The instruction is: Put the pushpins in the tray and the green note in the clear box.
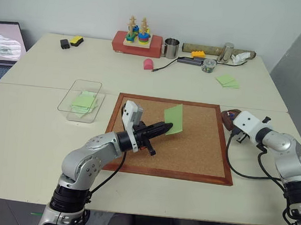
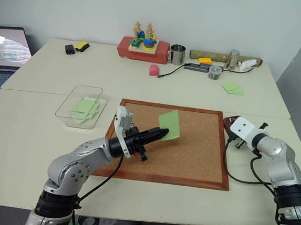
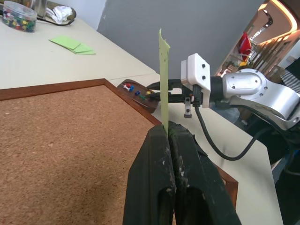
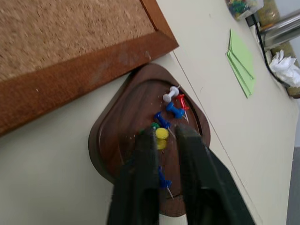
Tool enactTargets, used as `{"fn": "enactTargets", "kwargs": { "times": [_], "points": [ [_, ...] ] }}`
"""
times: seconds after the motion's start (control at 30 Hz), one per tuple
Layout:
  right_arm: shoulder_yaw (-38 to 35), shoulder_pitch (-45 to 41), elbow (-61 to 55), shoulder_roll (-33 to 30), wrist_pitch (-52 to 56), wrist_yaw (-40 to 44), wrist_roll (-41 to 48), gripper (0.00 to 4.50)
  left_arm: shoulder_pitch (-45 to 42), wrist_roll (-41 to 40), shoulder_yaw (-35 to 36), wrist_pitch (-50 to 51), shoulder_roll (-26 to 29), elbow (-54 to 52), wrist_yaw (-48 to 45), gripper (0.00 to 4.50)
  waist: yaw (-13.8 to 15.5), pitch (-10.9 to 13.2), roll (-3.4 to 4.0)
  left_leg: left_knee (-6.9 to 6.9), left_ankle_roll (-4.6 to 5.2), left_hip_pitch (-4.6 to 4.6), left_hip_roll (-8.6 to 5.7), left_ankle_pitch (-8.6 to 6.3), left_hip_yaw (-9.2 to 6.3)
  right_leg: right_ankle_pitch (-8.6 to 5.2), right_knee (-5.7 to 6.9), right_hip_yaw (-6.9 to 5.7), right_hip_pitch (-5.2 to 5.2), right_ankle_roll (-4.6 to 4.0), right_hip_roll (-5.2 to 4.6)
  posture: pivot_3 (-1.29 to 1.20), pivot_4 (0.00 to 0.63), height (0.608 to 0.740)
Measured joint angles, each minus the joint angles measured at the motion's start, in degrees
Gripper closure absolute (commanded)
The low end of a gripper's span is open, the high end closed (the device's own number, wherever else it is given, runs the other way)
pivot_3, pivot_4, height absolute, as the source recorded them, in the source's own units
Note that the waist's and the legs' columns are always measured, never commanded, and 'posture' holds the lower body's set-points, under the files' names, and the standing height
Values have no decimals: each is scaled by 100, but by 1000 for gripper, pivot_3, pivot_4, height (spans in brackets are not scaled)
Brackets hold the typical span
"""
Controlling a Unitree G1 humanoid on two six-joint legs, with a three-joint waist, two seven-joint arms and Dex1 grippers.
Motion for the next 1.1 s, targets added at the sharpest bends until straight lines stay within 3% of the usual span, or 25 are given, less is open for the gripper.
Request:
{"fn": "enactTargets", "kwargs": {
  "times": [0.03, 0.27, 0.43, 0.57, 0.7, 0.9, 1.1],
  "points": [
    [-1, -24, 20, -3, -28, -4, -1, 2632, 3, 5, -1, 0, 0, 0, 0, 4500, -2, 0, 0, 0, 0, 1, 0, 0, 0, 0, 0, 0, 0, 0, 0, 0, 150, 740],
    [-2, -65, 31, -34, -62, 19, 18, 2632, 3, 71, -1, -11, 14, 0, -3, 4500, -1, 0, 0, 0, 0, 0, 0, 0, 0, 0, 0, 0, 0, 0, 0, 0, 150, 740],
    [-237, -65, -610, -351, 202, 291, 169, 2632, 1, 99, 22, -64, 145, -47, -6, 4500, -2, 3, 4, 0, 0, 0, 1, 0, -2, 0, 1, -1, -1, 0, 0, 0, 150, 740],
    [-622, -65, -1668, -489, 670, 1129, 1130, 2632, -60, 87, 421, -87, 429, -159, 58, 4500, -18, 3, 5, -1, 1, 3, 7, 0, -8, 0, 3, -5, 0, 0, 6, 0, 150, 740],
    [-731, -72, -2860, -186, 1469, 1832, 2449, 2632, -66, 88, 964, -85, 906, -158, 129, 4500, -17, 4, 6, -1, 1, 1, 9, 0, -20, 0, 5, -16, 1, 0, 9, 0, 150, 740],
    [-534, -610, -3980, 351, 2749, 2018, 3827, 2632, -93, 518, 1884, -394, 1966, 483, 131, 4500, -8, 8, 10, 0, 1, -4, 7, -1, -31, 0, 3, -23, -2, 0, 7, 0, 150, 740],
    [-15, -901, -4163, 702, 3213, 1950, 4104, 2632, -455, 1430, 2116, -983, 2394, 1721, 455, 4500, 44, 8, 10, 3, 1, -26, 1, -1, -38, -2, -3, -38, -6, -3, -1, 0, 150, 740]
  ]
}}
